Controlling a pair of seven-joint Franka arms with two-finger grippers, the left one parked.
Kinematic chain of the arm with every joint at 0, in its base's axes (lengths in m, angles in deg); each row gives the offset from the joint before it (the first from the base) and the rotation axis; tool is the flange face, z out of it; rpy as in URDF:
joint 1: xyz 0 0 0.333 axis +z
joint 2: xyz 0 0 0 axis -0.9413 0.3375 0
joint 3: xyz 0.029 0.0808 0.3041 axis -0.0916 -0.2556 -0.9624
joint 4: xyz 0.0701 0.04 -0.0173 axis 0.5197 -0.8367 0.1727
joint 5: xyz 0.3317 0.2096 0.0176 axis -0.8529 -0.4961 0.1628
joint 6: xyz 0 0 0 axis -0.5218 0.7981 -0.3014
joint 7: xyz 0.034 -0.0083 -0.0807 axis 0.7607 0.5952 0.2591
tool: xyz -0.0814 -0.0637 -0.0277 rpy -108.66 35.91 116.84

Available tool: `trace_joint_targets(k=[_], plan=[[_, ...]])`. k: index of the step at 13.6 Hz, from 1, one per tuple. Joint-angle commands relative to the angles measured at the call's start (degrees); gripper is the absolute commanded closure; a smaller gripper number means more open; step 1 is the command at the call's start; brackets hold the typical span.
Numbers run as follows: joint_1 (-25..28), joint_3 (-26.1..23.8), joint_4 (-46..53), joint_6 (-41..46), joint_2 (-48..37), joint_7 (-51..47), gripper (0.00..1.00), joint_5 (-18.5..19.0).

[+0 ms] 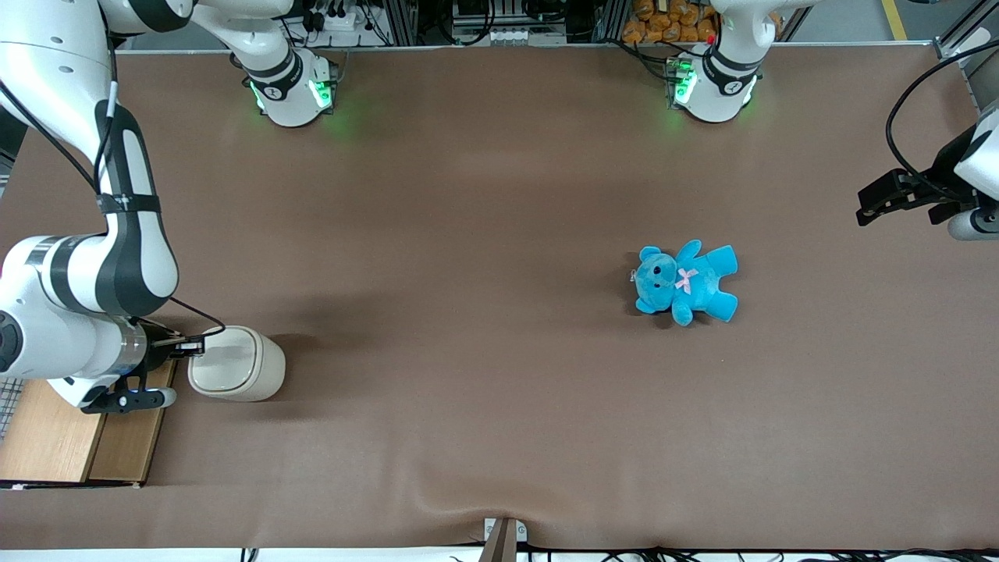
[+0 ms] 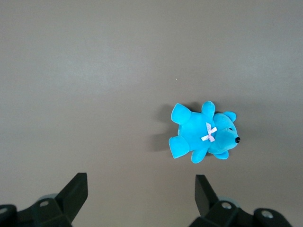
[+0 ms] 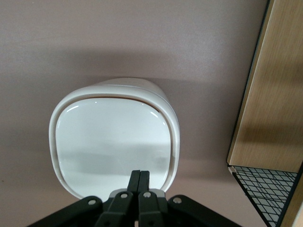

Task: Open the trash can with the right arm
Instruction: 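Hook the right gripper under the lid edge and lift it open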

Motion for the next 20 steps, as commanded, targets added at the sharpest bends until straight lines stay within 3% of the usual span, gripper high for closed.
trace_joint_targets(k=[1, 14, 20], plan=[[-0.57, -0.52, 1.64, -1.77, 1.86, 0.87, 1.0, 0.51], [-0.48, -0.43, -1.61, -5.99, 2.39, 1.31, 1.0, 1.3], [0.4, -0.69, 0.75, -2.41, 1.86, 0.43, 1.0, 0.68]])
